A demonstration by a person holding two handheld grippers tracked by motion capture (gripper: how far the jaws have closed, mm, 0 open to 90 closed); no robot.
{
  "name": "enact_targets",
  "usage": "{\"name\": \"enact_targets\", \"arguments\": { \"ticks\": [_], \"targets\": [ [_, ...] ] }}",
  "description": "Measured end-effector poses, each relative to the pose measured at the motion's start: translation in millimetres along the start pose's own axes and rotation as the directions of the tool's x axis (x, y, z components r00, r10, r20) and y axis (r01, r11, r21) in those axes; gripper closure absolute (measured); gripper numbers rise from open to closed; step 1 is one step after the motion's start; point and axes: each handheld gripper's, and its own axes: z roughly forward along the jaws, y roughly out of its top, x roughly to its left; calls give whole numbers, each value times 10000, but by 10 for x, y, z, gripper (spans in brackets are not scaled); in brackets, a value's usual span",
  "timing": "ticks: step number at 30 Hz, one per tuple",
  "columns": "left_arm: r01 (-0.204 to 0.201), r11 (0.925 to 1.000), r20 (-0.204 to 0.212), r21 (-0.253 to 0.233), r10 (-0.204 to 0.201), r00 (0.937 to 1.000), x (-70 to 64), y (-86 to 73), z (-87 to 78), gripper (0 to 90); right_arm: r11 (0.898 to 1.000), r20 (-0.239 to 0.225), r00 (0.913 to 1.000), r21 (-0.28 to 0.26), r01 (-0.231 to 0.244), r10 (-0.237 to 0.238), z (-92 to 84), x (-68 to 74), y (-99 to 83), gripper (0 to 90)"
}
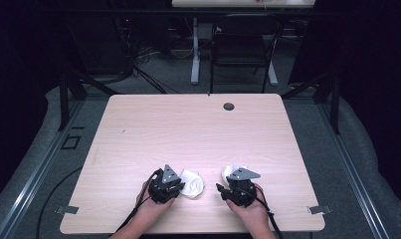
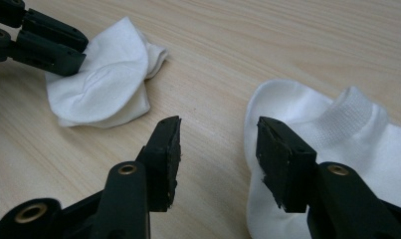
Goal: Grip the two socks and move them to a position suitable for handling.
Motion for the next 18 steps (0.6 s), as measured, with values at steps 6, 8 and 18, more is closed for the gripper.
{"name": "enact_targets", "arguments": {
  "ticks": [6,8,18],
  "targets": [
    [78,10000,41,43,-78,10000,-70,-66,-71,753,10000,23,10000,13,29,-29,-6,1,1,520],
    [20,9999,67,120,-20,10000,-83,-79,-95,750,10000,4,10000,-7,18,-18,-7,2,1,520],
    [77,9997,230,-246,-72,9997,-109,51,-193,725,10000,85,10000,-76,-1,2,-10,-7,2,520]
  ]
}}
